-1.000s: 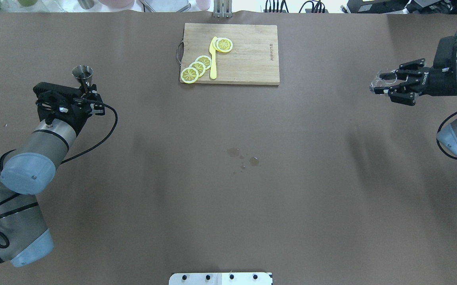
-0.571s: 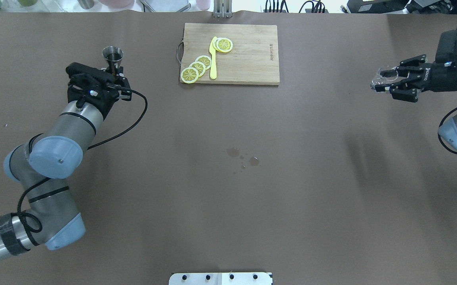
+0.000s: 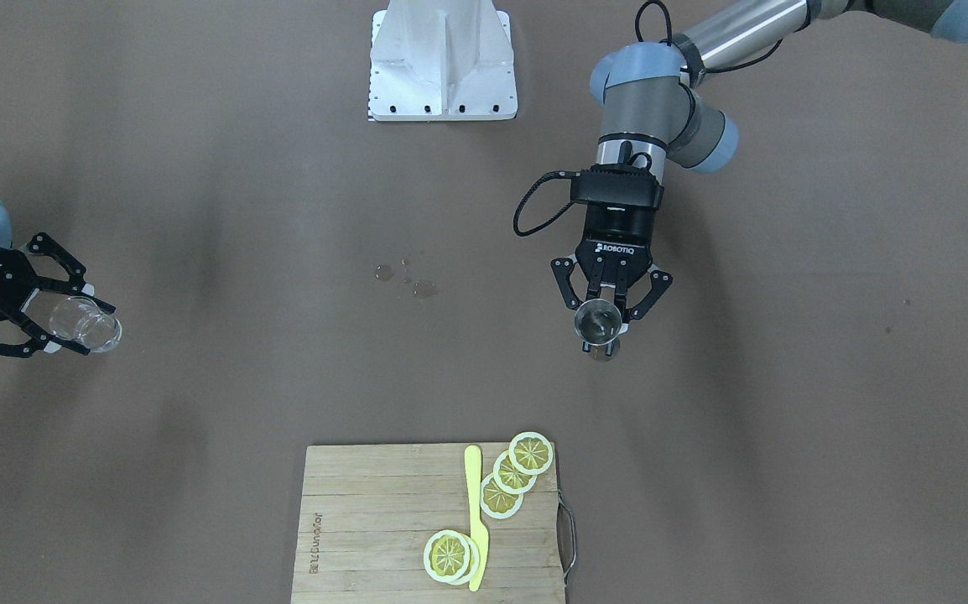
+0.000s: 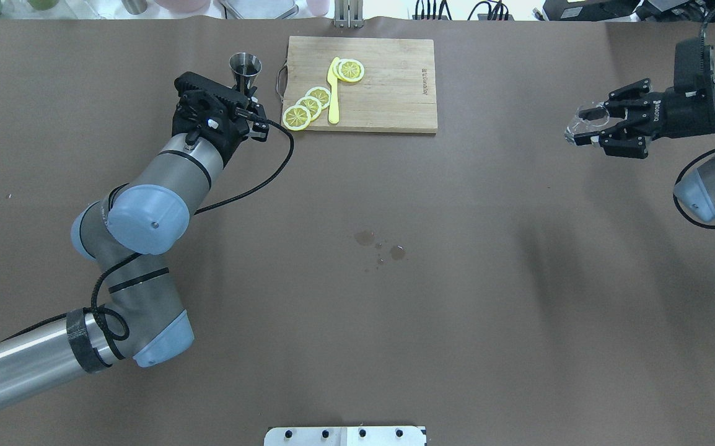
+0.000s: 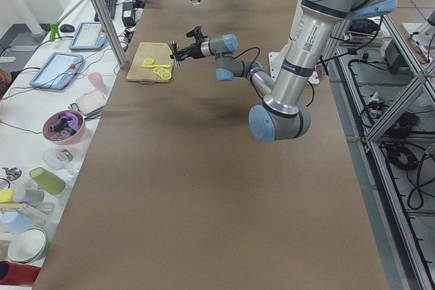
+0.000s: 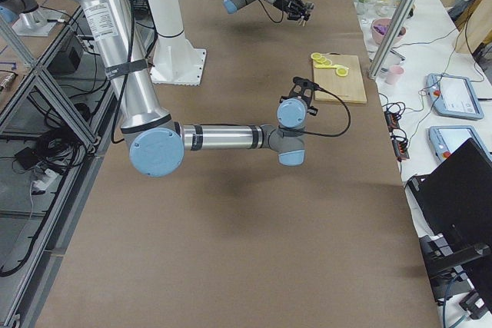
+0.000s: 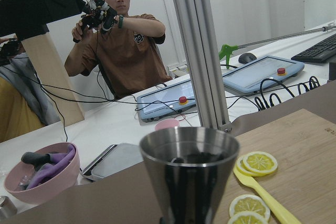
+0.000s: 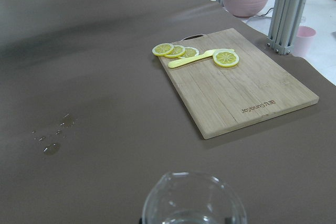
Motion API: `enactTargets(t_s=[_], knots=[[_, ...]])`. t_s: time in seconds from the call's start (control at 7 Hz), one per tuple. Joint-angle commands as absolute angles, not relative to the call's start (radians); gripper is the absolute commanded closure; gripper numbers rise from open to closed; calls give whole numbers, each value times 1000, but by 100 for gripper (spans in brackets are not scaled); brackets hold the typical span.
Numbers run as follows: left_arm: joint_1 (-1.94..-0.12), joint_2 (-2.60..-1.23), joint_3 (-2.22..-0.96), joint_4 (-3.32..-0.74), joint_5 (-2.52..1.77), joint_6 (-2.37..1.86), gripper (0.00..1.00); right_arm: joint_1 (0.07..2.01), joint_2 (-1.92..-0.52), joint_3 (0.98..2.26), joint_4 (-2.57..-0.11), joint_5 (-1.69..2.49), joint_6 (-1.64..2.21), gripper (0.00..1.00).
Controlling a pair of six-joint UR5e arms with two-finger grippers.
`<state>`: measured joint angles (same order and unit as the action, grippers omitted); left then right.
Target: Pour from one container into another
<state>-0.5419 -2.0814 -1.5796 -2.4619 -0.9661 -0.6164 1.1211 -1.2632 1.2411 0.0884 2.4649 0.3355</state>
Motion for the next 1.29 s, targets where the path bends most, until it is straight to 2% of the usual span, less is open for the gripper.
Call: enactTargets(t_s=[0.0, 0.14, 0.71, 1.14], knots=[[-542, -2101, -1542, -2480, -968, -688, 100, 1120, -1232, 1246, 87, 2490, 337, 100], [-537, -2129, -1504, -2511, -966, -689, 100, 1118, -1221, 1249, 87, 2488, 331, 100], [-531, -2141, -1499, -2592, -1027, -692, 100, 1123, -1195, 1270, 36, 2511, 274, 100], [-519, -2186, -1442, -2614, -1180, -683, 100, 1088, -1207, 1424, -180, 2427, 175, 100]])
